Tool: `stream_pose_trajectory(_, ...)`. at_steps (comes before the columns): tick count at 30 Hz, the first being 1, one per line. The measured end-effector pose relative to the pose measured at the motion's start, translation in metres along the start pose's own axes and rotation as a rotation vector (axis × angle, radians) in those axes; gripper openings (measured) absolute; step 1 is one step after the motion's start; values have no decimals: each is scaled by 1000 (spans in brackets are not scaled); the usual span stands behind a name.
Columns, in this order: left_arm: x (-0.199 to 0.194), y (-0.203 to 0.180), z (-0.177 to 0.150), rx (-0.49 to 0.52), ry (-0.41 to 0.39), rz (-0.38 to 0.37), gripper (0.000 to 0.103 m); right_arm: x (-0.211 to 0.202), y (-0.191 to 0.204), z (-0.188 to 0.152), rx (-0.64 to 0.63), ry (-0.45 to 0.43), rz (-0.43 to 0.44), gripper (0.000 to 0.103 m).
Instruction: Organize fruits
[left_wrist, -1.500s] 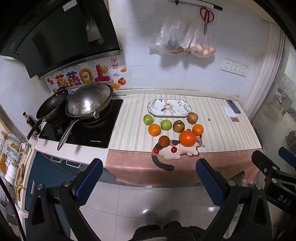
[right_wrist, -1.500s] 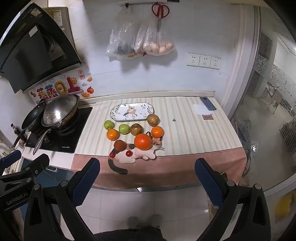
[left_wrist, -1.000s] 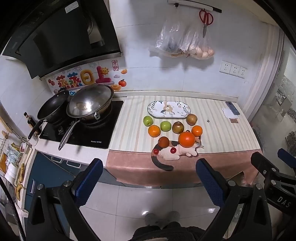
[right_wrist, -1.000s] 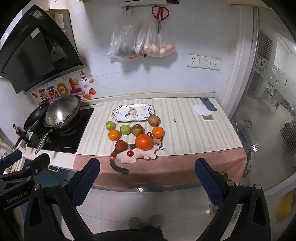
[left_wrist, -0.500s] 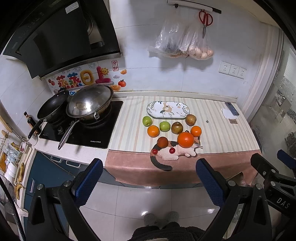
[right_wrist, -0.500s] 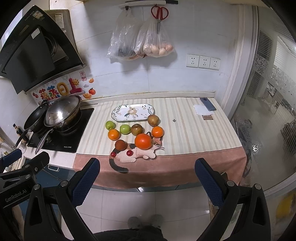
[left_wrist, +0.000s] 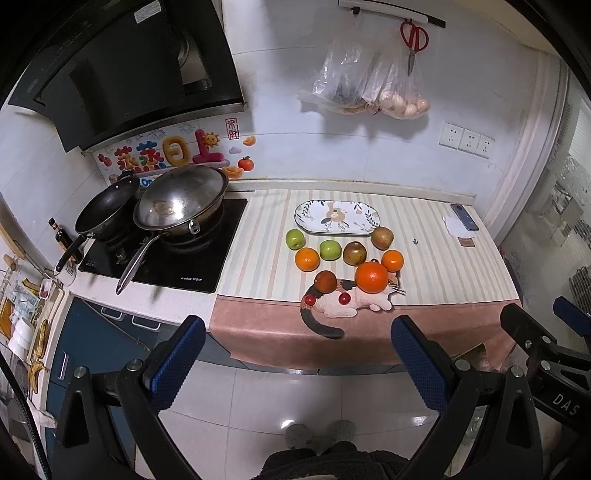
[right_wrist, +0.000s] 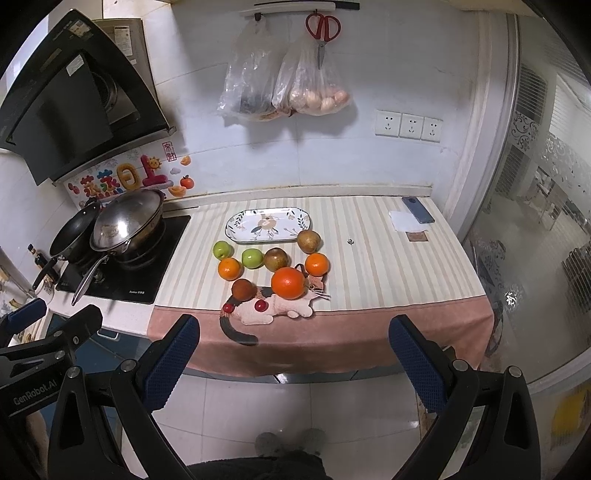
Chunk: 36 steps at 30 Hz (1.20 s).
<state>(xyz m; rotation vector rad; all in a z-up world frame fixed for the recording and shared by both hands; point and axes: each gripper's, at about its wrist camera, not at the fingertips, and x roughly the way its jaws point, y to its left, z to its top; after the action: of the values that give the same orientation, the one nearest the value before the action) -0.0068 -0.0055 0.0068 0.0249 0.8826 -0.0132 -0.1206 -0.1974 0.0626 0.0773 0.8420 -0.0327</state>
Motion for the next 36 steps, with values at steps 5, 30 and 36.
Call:
stream_pose_trajectory(5, 0, 0, 0, 1, 1, -2, 103, 1, 0, 0, 0, -3, -3, 103)
stream_pose_trajectory(30, 0, 2, 0, -2, 0, -6, 103, 4, -2, 2, 3, -2, 4, 103)
stream_pose_trajectory(36, 0, 2, -1, -1, -3, -5, 103, 4, -3, 1, 1, -3, 7, 103)
